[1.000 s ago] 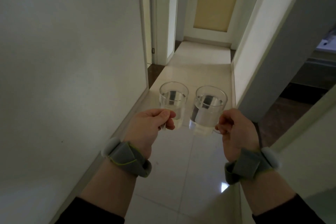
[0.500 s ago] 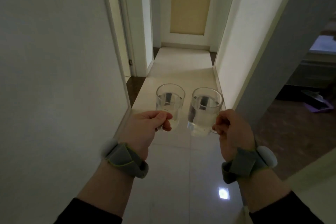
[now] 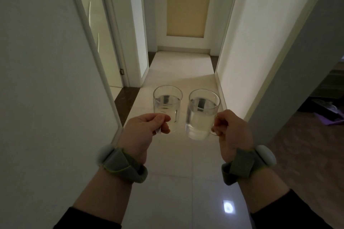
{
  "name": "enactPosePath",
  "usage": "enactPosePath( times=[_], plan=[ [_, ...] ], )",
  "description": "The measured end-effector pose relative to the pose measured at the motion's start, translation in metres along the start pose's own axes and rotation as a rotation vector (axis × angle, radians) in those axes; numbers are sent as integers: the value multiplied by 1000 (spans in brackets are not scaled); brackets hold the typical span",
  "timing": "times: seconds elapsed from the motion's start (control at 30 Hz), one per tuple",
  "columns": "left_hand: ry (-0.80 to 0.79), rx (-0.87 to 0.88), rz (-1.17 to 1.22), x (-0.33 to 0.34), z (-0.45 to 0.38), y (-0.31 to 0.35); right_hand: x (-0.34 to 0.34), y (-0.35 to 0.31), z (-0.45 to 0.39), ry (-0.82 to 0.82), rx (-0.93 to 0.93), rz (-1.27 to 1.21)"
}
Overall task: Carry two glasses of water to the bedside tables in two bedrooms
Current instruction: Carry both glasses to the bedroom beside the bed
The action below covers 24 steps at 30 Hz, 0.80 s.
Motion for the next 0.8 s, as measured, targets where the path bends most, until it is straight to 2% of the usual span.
enactPosePath(
  times=[0.33, 0.53, 0.63, 0.8],
  plan=[
    [24, -17, 23, 43, -177, -9, 30, -34, -182, 36, 96, -64],
    [-22, -16, 31, 54, -280, -21, 58, -39, -273, 56, 88, -52],
    [-68, -2, 20, 57, -362, -25, 82, -46, -341, 116, 69, -71],
    [-112, 31, 3, 65, -454, -25, 106, -55, -416, 184, 67, -99]
  ],
)
Point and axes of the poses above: each hand's wrist, its own z-axis away from the middle knuckle, its own x-axis out of the palm, y = z × x, the point moved 3 cm from there along -z, towards the middle knuckle, and after that the axes turned 11 degrees about x, right-handed, at the moved point
